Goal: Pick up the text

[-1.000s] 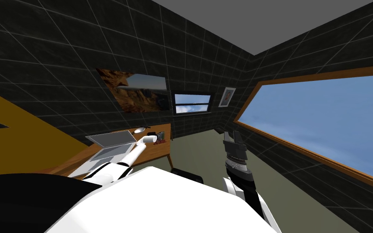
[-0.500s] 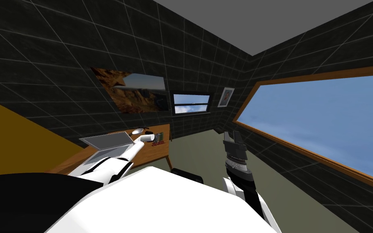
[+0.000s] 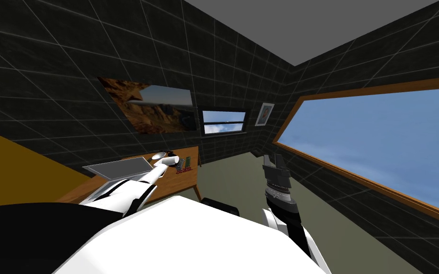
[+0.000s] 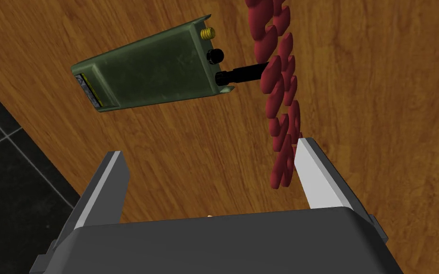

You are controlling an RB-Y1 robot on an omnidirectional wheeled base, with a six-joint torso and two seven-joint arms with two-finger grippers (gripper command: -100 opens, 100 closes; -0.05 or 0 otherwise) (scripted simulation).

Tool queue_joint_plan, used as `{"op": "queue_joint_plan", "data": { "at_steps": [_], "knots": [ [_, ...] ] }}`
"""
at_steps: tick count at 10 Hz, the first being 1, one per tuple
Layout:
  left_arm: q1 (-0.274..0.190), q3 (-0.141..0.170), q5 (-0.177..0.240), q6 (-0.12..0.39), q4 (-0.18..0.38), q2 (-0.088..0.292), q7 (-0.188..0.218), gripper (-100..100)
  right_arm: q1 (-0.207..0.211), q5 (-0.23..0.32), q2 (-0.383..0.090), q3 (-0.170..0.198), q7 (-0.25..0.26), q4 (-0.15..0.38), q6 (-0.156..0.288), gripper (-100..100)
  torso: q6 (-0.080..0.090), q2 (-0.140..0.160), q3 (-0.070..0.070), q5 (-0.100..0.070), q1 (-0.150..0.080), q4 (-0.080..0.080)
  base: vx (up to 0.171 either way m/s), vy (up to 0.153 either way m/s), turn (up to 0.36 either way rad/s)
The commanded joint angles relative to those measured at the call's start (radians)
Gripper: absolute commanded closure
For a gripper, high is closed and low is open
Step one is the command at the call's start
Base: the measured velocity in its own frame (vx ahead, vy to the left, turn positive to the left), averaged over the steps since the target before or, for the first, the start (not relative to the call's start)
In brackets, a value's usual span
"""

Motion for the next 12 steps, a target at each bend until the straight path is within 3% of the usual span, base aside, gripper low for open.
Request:
{"op": "queue_joint_plan", "data": {
  "at_steps": [1, 4, 7, 9, 12],
  "knots": [
    [-0.018, 0.003, 0.01, 0.041, 0.05, 0.013, -0.005, -100, 0.0, 0.0, 0.0, 0.0, 0.0, 0.0, 0.0, 0, 0.0, 0.0, 0.0, 0.0, 0.0, 0.0, 0.038, -0.01, -0.02],
    [-0.06, 0.016, 0.037, 0.129, 0.127, 0.055, -0.011, -100, 0.0, 0.0, 0.0, 0.0, 0.0, 0.0, 0.0, 0, 0.0, 0.0, 0.0, 0.0, 0.0, 0.0, 0.041, -0.008, -0.036],
    [-0.06, 0.016, 0.037, 0.136, 0.152, 0.055, -0.011, -100, 0.0, 0.0, 0.0, 0.0, 0.0, 0.0, 0.0, 0, 0.0, 0.002, 0.001, 0.0, 0.001, 0.0, 0.016, 0.001, -0.007],
    [-0.094, 0.028, 0.059, 0.206, 0.222, 0.093, -0.017, -100, 0.0, 0.0, 0.0, 0.0, 0.0, 0.0, 0.0, 0, 0.0, 0.002, 0.001, 0.0, 0.0, 0.0, 0.038, -0.007, -0.059],
    [-0.109, 0.034, 0.068, 0.253, 0.281, 0.109, -0.02, -100, 0.0, 0.0, 0.0, 0.0, 0.0, 0.0, 0.0, 0, 0.0, 0.0, 0.0, 0.0, 0.001, 0.0, 0.041, 0.001, -0.02]
  ]
}}
